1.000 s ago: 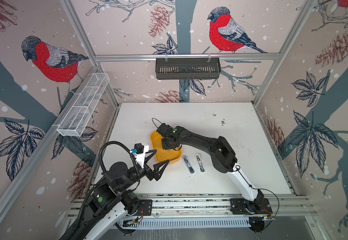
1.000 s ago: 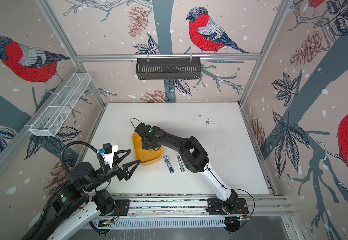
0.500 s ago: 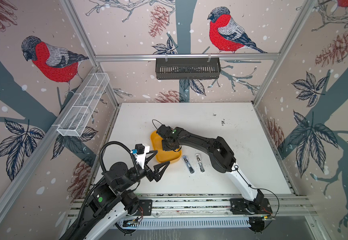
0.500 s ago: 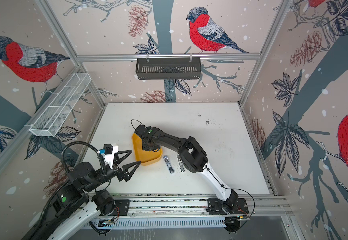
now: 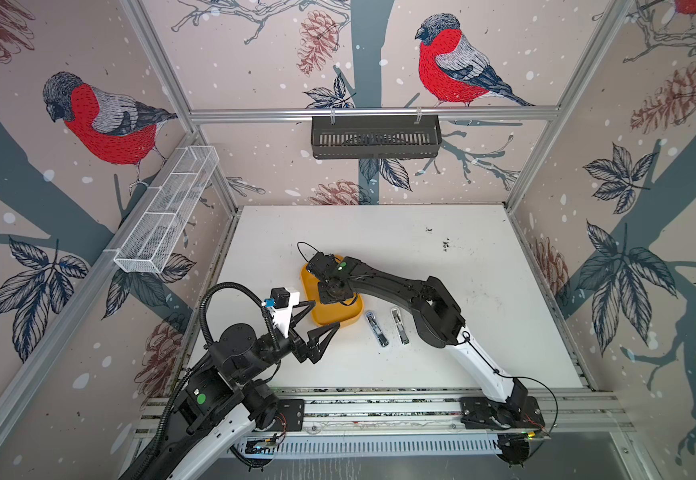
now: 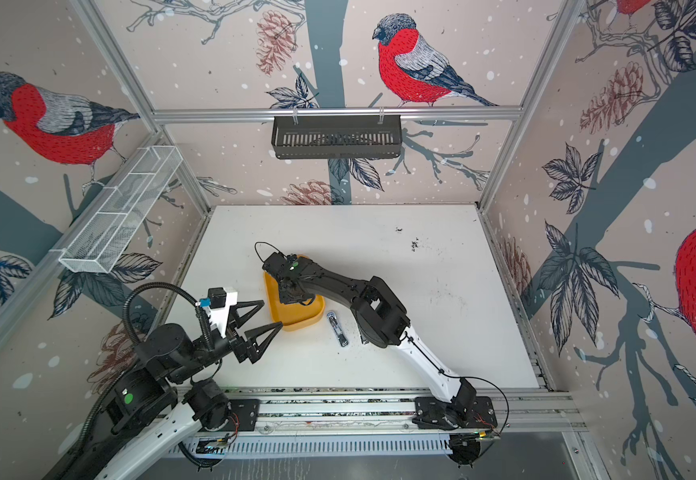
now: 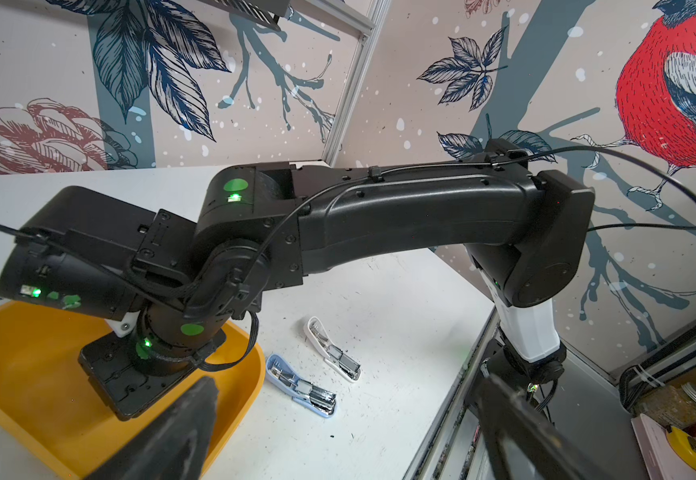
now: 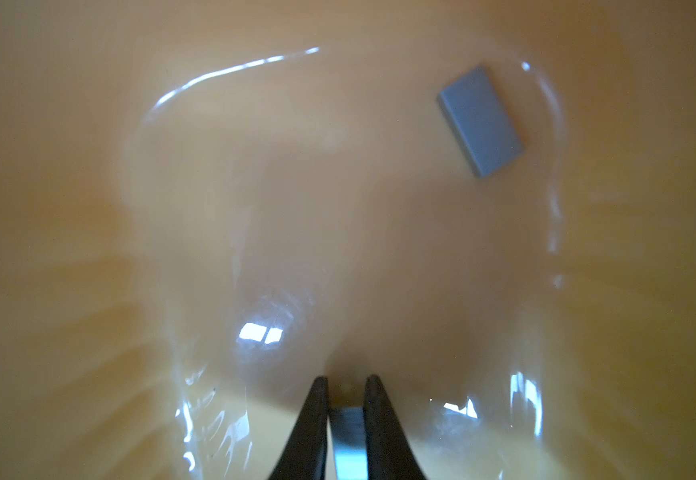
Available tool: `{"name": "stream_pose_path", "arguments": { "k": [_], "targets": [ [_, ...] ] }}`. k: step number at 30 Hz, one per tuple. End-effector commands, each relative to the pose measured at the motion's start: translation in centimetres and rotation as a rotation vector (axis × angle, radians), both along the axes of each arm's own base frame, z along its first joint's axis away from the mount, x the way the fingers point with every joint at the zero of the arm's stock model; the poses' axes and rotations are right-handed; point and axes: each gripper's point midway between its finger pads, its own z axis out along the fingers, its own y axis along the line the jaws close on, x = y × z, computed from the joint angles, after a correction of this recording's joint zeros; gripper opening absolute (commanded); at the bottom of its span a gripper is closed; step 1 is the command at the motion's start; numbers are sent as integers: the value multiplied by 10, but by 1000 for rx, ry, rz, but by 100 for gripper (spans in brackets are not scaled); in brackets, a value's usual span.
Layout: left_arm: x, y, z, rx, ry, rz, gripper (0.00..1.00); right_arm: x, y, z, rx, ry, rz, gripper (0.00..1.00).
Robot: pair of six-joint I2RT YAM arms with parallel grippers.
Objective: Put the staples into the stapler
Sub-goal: 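Close the right gripper on the grey staple strip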
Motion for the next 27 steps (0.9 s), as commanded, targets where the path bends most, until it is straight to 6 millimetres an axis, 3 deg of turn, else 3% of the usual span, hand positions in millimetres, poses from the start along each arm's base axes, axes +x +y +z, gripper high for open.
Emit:
{"name": "stream_pose_path", "arguments": {
  "k": [1, 11, 20, 27],
  "targets": [
    [1, -2, 9, -25, -26, -7, 97, -15, -20, -18, -110, 52, 25, 20],
    [1, -2, 8, -22, -24, -6, 97, -23, -23, -25, -148, 72, 64, 22],
    [1, -2, 8, -23, -24, -5, 97, -29, -38, -34, -244, 76, 82, 21],
    [2, -2, 8, -20, -22, -2, 97, -32, -38, -37, -249, 84, 94, 16]
  ]
}}
